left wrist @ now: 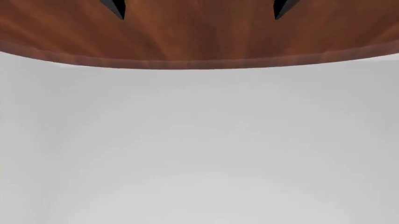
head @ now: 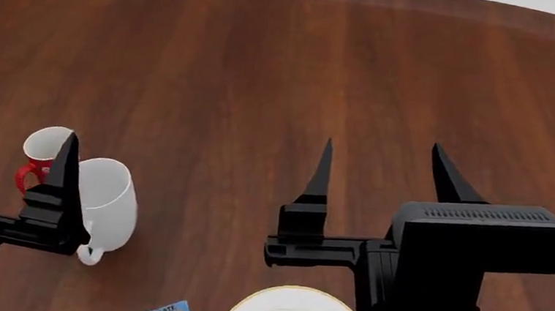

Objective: Put the white mug on the plate.

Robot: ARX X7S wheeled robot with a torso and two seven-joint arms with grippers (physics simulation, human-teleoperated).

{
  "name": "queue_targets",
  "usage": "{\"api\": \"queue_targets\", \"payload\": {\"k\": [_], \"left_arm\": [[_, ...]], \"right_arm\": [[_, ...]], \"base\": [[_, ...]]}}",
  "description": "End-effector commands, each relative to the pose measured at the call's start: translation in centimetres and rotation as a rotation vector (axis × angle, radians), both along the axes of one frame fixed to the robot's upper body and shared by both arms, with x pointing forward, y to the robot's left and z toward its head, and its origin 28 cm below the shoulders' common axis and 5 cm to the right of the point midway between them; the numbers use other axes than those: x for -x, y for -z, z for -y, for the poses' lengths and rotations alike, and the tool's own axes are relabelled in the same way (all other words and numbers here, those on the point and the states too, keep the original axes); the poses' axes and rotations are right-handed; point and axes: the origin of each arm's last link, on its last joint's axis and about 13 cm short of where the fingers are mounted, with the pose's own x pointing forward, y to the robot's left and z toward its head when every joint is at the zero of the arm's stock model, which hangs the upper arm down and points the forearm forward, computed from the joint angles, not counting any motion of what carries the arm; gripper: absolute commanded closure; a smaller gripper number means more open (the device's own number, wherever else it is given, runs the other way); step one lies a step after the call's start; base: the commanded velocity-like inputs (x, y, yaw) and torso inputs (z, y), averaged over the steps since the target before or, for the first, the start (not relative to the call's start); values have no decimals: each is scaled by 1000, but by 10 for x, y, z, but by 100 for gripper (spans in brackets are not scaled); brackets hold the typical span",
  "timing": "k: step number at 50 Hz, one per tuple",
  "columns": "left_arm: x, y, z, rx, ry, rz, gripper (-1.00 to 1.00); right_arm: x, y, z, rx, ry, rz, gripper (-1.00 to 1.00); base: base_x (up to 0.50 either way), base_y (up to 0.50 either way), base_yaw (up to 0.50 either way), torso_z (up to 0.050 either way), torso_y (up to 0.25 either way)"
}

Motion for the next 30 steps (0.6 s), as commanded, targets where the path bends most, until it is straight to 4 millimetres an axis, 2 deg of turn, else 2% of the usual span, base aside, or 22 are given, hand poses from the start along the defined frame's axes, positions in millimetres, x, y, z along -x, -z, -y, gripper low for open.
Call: {"api": "queue_targets", "payload": {"k": [1,30], "left_arm": [[1,1,0,-3,8,8,-100],[4,3,1,0,12,3,-100]], "right_arm": [[0,0,0,2,0,0,-100],[5,-1,1,7,7,3,-100]], "base": [[0,0,0,2,-197],[-1,0,0,2,-198]]}}
